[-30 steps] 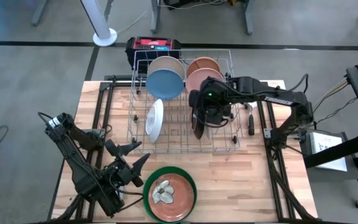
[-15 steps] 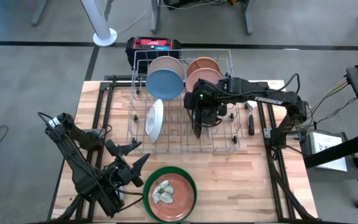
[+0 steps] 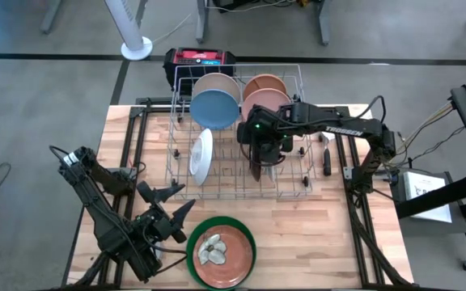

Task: Sort dishes
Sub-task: Put the blue flower patterned plate into the dish rack

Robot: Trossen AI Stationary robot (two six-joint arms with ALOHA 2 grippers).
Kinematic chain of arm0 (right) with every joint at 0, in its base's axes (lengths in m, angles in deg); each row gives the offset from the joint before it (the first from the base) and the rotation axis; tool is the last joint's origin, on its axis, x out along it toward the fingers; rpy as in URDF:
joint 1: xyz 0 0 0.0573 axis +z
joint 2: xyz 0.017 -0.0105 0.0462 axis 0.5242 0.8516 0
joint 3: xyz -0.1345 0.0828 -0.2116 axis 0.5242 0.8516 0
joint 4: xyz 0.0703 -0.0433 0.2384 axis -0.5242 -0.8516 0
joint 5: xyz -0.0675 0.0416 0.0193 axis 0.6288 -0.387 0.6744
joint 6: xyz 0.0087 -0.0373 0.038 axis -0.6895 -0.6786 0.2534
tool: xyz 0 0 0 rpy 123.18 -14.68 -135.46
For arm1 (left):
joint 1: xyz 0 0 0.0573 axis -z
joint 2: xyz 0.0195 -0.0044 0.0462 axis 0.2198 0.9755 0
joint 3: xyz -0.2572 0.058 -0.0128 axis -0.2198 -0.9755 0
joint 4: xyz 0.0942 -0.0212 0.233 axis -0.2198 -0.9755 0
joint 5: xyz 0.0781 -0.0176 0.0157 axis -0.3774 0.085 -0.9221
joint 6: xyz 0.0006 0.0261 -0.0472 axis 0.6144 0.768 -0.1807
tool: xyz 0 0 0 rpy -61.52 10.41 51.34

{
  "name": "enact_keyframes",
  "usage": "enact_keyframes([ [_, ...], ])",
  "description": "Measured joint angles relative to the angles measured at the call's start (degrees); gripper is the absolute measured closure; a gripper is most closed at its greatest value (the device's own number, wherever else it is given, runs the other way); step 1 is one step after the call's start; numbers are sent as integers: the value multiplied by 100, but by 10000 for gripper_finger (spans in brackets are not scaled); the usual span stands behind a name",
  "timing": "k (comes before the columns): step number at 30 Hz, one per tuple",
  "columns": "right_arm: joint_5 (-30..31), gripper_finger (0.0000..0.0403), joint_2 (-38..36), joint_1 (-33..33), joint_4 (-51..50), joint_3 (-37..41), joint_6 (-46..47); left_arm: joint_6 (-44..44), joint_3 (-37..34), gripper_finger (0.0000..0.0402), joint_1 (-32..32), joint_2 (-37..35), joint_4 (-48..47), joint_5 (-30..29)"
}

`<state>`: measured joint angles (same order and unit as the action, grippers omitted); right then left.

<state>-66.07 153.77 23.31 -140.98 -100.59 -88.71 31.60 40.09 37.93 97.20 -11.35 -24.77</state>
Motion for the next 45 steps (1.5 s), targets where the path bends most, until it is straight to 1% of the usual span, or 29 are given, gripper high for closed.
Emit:
enact_keyframes([
  [13,0,395,142,1,12,0,7,0,0,155,0,0,0,11],
  [18,0,391,142,-8,15,0,181,-2,0,155,0,0,0,13],
  [21,4,377,151,-14,7,4,284,-2,0,155,0,0,0,13],
  [27,7,335,166,-23,212,2,464,-10,0,155,0,0,2,11],
  [32,12,319,166,-23,240,2,540,-17,-2,155,-2,0,0,72],
  [39,108,322,156,-23,268,2,535,-17,-2,155,-1,0,1,71],
  [45,462,327,136,-23,302,2,537,-17,-2,155,-1,0,0,70],
])
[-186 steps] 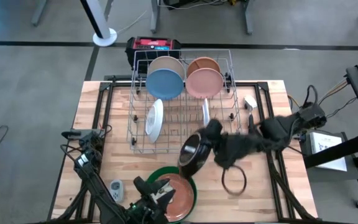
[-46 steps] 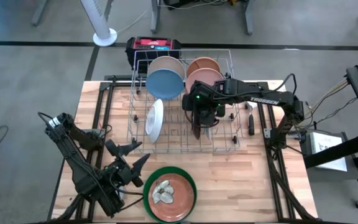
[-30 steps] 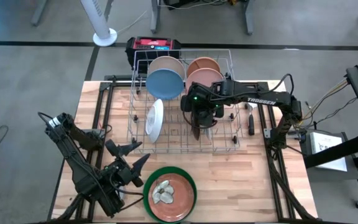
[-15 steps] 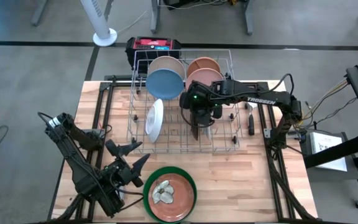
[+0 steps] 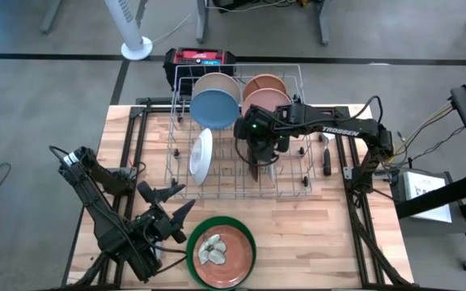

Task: Sort dishes
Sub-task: Put the blue flower patterned plate into the dish rack, then put the orange flower patterned plate into the dish rack

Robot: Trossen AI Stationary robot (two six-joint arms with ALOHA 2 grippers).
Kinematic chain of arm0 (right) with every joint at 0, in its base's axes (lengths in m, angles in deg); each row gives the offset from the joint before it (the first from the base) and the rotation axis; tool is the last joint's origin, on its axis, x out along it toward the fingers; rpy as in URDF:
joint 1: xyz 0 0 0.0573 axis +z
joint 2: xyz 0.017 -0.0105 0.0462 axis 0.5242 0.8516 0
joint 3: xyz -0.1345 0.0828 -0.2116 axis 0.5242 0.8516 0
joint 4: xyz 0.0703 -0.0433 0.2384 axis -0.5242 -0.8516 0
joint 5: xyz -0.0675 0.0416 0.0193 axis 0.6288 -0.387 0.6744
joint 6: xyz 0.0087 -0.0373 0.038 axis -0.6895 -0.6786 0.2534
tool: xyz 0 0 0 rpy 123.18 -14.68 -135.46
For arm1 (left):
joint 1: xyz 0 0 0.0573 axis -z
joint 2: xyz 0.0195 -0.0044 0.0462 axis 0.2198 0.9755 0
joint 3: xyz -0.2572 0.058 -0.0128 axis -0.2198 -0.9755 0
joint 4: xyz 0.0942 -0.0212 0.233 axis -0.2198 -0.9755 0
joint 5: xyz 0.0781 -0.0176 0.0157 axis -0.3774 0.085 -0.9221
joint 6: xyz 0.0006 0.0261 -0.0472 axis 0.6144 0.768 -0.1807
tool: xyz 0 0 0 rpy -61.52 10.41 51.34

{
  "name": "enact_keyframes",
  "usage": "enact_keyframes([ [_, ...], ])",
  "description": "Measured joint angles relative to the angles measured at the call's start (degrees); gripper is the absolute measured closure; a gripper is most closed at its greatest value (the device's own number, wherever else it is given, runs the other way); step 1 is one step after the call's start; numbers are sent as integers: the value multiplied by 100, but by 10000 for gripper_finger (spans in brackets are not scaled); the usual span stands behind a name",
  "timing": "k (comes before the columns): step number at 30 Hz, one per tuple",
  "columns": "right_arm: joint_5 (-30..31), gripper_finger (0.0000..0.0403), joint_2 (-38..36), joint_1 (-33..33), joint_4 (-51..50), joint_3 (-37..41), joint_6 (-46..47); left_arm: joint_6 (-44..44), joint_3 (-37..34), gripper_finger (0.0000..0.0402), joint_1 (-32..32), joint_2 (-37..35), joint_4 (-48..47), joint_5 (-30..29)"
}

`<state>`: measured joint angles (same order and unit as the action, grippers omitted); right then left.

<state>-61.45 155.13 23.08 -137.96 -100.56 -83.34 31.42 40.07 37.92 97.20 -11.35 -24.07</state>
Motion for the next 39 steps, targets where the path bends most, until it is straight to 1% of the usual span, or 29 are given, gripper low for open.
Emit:
enact_keyframes([
  [7,112,312,-4,0,31,0,171,0,0,155,-1,0,0,-2],
  [10,125,305,-4,0,58,0,465,0,0,155,-1,0,1,-4],
  [16,543,286,-25,0,42,-3,1149,-2,0,155,-1,0,2,39],
  [21,674,278,-46,0,-1,-9,1295,-2,-1,155,0,0,4,62],
  [32,674,292,-115,0,-201,-9,1573,-2,-7,155,-1,0,0,138],
  [39,721,301,-247,0,-209,-9,1991,-2,-7,155,-1,0,0,136],
])
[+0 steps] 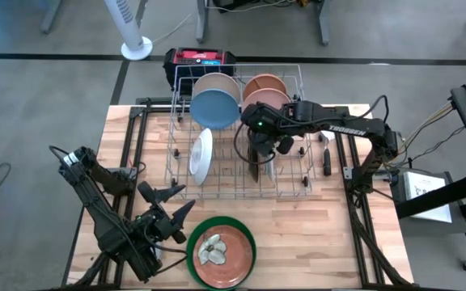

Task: Sort dishes
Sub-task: Put the orange flower patterned plate into the dish rack

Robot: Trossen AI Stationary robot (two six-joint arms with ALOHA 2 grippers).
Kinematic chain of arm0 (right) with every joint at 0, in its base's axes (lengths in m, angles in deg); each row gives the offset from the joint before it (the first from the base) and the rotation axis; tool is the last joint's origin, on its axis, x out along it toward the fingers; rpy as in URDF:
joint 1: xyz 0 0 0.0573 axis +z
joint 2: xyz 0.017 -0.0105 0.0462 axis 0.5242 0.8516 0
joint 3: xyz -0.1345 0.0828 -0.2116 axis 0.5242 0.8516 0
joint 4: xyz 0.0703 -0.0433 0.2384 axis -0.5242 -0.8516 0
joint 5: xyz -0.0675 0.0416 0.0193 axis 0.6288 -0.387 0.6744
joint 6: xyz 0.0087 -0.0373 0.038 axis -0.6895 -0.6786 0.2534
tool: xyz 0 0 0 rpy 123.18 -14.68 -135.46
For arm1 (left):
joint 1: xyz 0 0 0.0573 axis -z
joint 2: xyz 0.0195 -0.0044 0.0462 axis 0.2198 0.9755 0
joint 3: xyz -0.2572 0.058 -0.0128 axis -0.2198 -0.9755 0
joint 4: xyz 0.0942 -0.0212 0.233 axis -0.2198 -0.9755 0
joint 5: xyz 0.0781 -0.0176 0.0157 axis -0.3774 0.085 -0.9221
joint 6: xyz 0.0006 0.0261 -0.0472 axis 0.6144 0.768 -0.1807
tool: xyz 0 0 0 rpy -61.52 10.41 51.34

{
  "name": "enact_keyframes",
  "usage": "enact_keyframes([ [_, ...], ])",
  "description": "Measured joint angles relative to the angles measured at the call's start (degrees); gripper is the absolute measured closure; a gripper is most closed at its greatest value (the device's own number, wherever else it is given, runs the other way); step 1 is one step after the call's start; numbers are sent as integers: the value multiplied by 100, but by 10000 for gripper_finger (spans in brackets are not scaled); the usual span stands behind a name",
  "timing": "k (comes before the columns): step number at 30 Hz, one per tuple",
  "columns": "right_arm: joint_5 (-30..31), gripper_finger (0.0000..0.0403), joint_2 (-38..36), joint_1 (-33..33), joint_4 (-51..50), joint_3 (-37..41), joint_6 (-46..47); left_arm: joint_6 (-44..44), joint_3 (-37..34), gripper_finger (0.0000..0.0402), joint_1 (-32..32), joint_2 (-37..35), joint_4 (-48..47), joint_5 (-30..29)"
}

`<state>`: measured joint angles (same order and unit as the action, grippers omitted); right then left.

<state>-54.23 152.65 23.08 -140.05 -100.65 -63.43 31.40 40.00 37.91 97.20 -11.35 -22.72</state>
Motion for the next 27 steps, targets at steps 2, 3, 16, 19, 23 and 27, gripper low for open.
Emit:
enact_keyframes([
  [2,233,302,-61,3,-29,0,128,0,0,155,2,0,0,0],
  [3,385,302,-93,4,-63,0,172,0,0,155,2,0,0,0],
  [16,1744,311,-972,42,-371,2,2322,-154,0,155,2,0,55,20],
  [19,1750,323,-1269,42,-240,2,3696,-153,0,155,0,0,282,49],
  [23,1680,339,-1630,42,-297,0,5629,-140,1,155,1,0,712,262],
  [27,747,355,-1958,42,-861,2,6814,-91,2,155,0,0,1234,837],
])
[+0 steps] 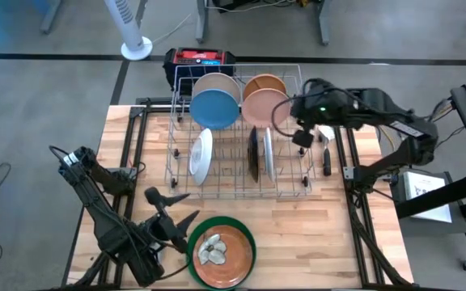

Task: Sort dishes
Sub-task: Put the orange flower patterned plate into the dish rack

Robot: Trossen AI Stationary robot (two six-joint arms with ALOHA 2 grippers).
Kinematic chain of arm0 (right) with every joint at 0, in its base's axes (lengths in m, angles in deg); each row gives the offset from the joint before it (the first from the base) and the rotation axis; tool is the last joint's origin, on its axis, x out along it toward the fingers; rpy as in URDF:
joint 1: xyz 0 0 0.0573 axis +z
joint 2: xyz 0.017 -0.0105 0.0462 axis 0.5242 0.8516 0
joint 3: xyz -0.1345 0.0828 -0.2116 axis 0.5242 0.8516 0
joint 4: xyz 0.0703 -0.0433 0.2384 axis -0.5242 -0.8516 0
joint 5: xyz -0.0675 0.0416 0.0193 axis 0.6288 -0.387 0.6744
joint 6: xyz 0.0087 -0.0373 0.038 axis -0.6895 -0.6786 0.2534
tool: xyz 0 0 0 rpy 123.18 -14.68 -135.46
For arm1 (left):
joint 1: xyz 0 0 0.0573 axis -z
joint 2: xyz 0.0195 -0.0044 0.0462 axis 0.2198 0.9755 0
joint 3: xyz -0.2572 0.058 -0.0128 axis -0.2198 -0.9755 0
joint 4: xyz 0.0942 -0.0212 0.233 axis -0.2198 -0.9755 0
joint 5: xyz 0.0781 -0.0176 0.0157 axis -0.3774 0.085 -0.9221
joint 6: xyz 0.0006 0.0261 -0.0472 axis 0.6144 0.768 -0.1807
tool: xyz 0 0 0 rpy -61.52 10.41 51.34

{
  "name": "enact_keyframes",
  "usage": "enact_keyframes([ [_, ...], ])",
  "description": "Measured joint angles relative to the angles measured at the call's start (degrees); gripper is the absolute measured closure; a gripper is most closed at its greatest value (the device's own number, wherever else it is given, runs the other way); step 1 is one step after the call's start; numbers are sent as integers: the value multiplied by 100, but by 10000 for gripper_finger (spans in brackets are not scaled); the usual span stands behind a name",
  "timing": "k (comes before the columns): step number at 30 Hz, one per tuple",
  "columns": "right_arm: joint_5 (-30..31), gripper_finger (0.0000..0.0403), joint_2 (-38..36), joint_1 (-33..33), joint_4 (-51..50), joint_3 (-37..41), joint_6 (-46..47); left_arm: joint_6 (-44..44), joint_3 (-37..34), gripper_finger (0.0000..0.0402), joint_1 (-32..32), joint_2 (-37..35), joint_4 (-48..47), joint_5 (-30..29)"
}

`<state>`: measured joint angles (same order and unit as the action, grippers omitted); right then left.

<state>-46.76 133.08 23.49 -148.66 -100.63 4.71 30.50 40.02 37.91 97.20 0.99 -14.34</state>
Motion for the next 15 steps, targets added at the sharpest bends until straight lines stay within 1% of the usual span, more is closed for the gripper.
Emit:
enact_keyframes([
  [2,-520,362,-129,18,-160,67,442,-4,3,155,0,8,282,292],
  [4,-765,366,-235,131,-172,246,812,-14,4,155,2,48,576,587],
  [9,-825,373,-506,734,-161,802,1502,-74,4,155,2,206,1243,1775],
  [12,-819,375,-646,1264,-75,1176,1873,-291,7,155,21,315,1463,2135],
  [15,-800,375,-747,1815,47,1547,2350,-715,7,155,65,404,1516,2325],
])
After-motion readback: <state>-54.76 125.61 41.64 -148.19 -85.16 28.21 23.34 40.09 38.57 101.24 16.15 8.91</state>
